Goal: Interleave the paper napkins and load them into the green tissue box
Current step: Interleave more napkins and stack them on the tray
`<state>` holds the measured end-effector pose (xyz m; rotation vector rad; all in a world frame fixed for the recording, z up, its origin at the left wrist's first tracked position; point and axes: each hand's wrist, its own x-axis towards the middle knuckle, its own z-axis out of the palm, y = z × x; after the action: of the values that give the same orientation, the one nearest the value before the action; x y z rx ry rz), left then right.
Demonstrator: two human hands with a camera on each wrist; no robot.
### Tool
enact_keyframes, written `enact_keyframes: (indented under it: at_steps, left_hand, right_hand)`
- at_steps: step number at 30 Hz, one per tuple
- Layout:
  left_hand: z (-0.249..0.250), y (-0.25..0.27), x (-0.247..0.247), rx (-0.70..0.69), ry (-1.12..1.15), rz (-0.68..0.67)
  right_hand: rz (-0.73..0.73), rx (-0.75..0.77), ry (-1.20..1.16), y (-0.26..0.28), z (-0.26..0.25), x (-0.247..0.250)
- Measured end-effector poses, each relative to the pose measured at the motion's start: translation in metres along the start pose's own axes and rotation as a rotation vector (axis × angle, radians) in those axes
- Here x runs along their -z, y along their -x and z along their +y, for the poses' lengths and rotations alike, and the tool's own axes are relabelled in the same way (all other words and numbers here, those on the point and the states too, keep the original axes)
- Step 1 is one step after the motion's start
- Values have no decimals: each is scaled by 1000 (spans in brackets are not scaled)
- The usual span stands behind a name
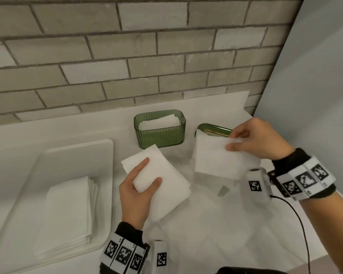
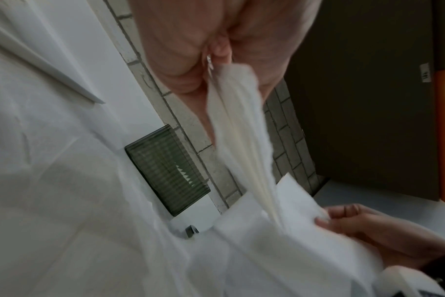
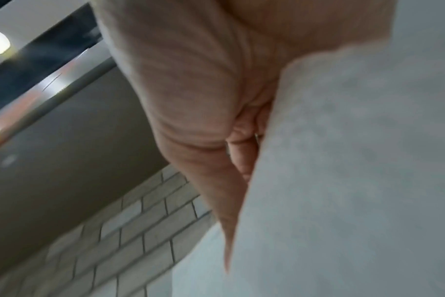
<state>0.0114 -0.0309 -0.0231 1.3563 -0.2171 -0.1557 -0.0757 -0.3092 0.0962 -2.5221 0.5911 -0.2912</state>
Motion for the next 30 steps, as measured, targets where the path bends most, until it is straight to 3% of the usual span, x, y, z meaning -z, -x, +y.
enact_keyframes:
  at_steps: [6, 10, 14, 16, 19, 21, 24, 27, 30]
  left_hand:
    - [0, -2, 2, 46, 47, 33]
    - [1, 0, -8, 97, 96, -21]
    - [9, 1, -27, 141, 109, -114]
    - [11, -2, -32, 226, -14, -191]
    - [8, -5, -36, 498, -161, -471]
    - [5, -5, -39, 608, -122, -576]
    - [11, -4, -50, 653, 111, -594]
    - [21, -6, -56, 575, 408, -527]
    - [30, -9, -57, 387, 465, -400]
  right_hand:
    - [65, 45, -833, 1, -9, 22]
    - [51, -2, -1088, 3, -13, 14]
    - [-53, -2, -1304, 10, -22, -7]
    - [-92, 50, -1474, 12, -23, -16]
    - [-90, 68, -1727, 14, -25, -26]
    - [-87, 80, -1815, 16, -28, -33]
    - [-57, 115, -1882, 19, -29, -48]
    - [42, 46, -1742, 27, -26, -70]
    - [-1, -13, -1557, 36, -19, -87]
